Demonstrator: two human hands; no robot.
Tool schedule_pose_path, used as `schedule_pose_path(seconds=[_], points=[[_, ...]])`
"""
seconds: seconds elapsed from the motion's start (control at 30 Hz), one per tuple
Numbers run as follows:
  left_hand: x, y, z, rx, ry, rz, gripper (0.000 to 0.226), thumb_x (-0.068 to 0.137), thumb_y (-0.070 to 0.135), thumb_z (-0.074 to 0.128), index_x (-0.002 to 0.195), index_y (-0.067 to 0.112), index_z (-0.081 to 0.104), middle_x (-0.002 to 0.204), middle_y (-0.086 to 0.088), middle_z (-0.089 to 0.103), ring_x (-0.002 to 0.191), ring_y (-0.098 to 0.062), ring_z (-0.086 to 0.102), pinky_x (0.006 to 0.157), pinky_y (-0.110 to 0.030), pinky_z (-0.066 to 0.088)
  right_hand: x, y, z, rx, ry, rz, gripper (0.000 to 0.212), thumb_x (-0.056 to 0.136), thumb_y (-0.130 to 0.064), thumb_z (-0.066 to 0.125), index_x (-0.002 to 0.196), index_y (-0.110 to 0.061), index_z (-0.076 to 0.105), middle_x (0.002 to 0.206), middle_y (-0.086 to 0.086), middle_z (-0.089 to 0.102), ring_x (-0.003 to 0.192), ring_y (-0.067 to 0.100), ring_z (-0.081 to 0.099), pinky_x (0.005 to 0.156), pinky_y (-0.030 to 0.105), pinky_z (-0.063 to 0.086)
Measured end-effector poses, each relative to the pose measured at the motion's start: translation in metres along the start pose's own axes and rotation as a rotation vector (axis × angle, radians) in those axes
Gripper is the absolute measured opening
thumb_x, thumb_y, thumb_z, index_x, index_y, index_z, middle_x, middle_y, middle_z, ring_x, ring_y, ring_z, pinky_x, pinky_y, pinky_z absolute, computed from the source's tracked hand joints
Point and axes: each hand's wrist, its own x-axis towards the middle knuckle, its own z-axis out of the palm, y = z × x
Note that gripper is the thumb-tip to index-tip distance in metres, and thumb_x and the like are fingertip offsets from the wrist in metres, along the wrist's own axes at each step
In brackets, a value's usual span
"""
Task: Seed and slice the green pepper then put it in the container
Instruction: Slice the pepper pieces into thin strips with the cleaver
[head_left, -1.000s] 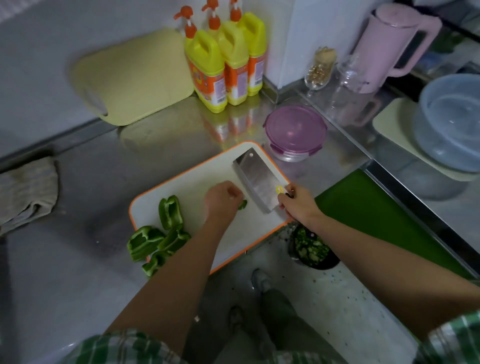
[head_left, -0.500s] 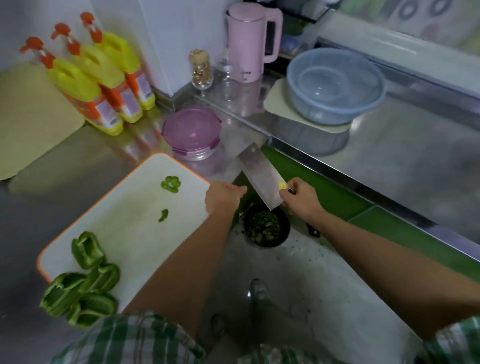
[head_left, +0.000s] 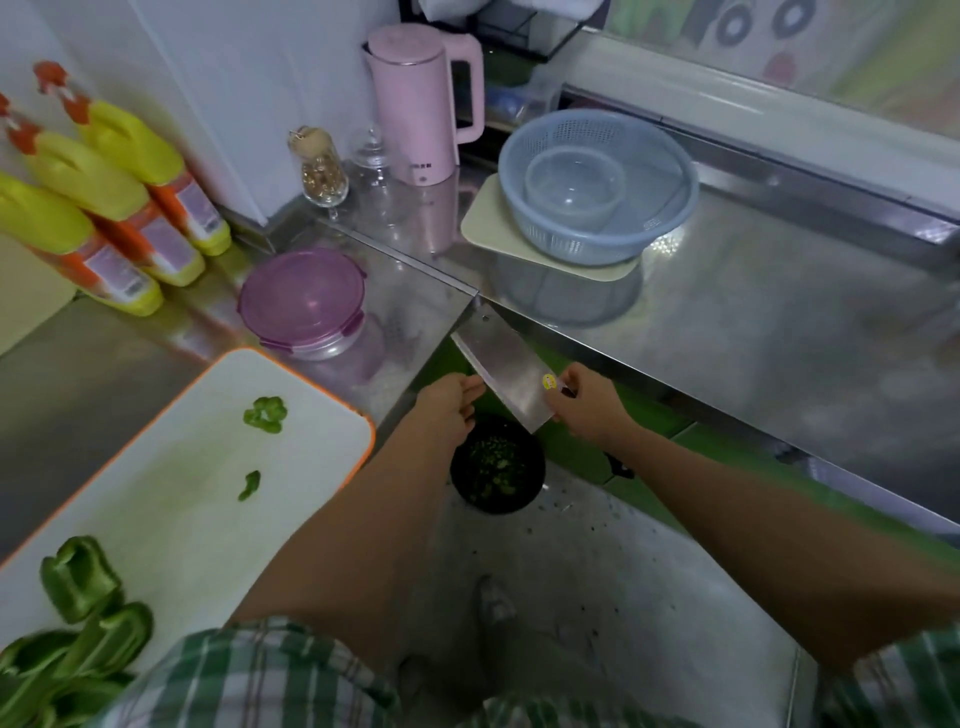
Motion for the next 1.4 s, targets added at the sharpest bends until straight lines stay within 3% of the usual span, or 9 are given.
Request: schedule_pose_path(seconds=[0.3,0.4,0.5,0.6,0.7,0.87,1.0,1.2,1.4], points=[[-0.009,0.002,-0.014,0.001,-0.036,0.041,0.033,0.104,0.02,0.035,0.121,0.007,0.06,0.128,-0.007,0.064,0.123,-0.021,0.052,0.106,-0.035,0.036,-0.004,-0.008,0.012,0.014,0.013,0.007,0.02,0.084,-0.024,0.062,0.08,-0.012,0.047,0.076,0.01,0.059,0.082,0.036,0.067,0.063,0.042,0.052],[-0.015,0.003,-0.021,0.039,0.004,0.112,0.018,0.103,0.018,0.039,0.109,0.01,0.054,0.12,-0.005,0.068,0.079,-0.016,0.05,0.073,-0.028,0.042,-0.008,-0.015,0.016,0.033,0.02,-0.004,0.021,0.085,-0.023,0.062,0.076,-0.016,0.044,0.074,0.005,0.057,0.083,0.035,0.067,0.062,0.037,0.048],[-0.017,0.003,-0.03,0.154,0.051,0.214,0.025,0.104,0.021,0.037,0.122,0.009,0.049,0.12,-0.008,0.066,0.062,-0.012,0.041,0.053,-0.02,0.037,-0.011,-0.02,0.02,0.016,-0.008,-0.004,0.021,0.084,-0.025,0.063,0.077,-0.015,0.046,0.075,0.006,0.059,0.082,0.034,0.067,0.065,0.039,0.051],[-0.014,-0.001,-0.037,0.349,0.035,0.325,0.025,0.104,0.022,0.034,0.094,0.011,0.054,0.127,-0.016,0.062,0.094,-0.029,0.063,0.076,-0.03,0.051,-0.014,-0.022,0.022,0.024,0.039,0.011,0.023,0.084,-0.024,0.062,0.073,-0.018,0.044,0.076,0.005,0.06,0.08,0.031,0.067,0.068,0.037,0.05],[-0.018,-0.006,-0.041,0.446,0.058,0.405,0.036,0.104,0.03,0.031,0.127,0.008,0.047,0.117,-0.011,0.069,0.121,-0.038,0.054,0.096,-0.041,0.046,-0.019,-0.026,0.023,0.049,0.002,0.006,0.018,0.085,-0.023,0.062,0.078,-0.015,0.047,0.08,0.01,0.063,0.074,0.026,0.064,0.062,0.03,0.045],[-0.026,-0.009,-0.044,0.506,0.084,0.47,0.041,0.103,0.034,0.032,0.133,0.01,0.044,0.114,-0.007,0.069,0.113,-0.036,0.059,0.097,-0.042,0.045,-0.022,-0.028,0.024,-0.009,0.042,0.024,0.018,0.086,-0.025,0.061,0.081,-0.014,0.048,0.084,0.013,0.067,0.08,0.03,0.065,0.066,0.036,0.05],[-0.028,-0.007,-0.043,0.47,0.072,0.489,0.041,0.104,0.033,0.032,0.132,0.008,0.047,0.118,-0.007,0.067,0.103,-0.02,0.054,0.096,-0.031,0.038,-0.027,-0.033,0.023,0.057,0.003,0.011,0.018,0.087,-0.021,0.062,0.079,-0.015,0.047,0.082,0.009,0.061,0.076,0.026,0.066,0.05,0.02,0.044],[-0.029,-0.008,-0.046,0.474,0.093,0.495,0.029,0.1,0.028,0.041,0.077,0.016,0.053,0.105,-0.017,0.069,0.08,-0.022,0.053,0.08,-0.038,0.049,-0.031,-0.039,0.024,-0.135,0.133,-0.077,0.02,0.085,-0.017,0.062,0.087,-0.016,0.043,0.087,0.004,0.057,0.078,0.025,0.052,0.066,0.027,0.032],[-0.039,-0.006,-0.036,0.248,-0.177,0.326,0.04,0.098,0.039,0.053,0.114,0.003,0.058,0.102,-0.021,0.066,0.079,-0.026,0.067,0.066,-0.028,0.059,-0.045,-0.057,0.037,-0.223,-0.028,-0.384,0.027,0.081,-0.009,0.068,0.088,-0.019,0.044,0.096,-0.001,0.046,0.084,0.013,0.045,0.067,0.02,0.031]])
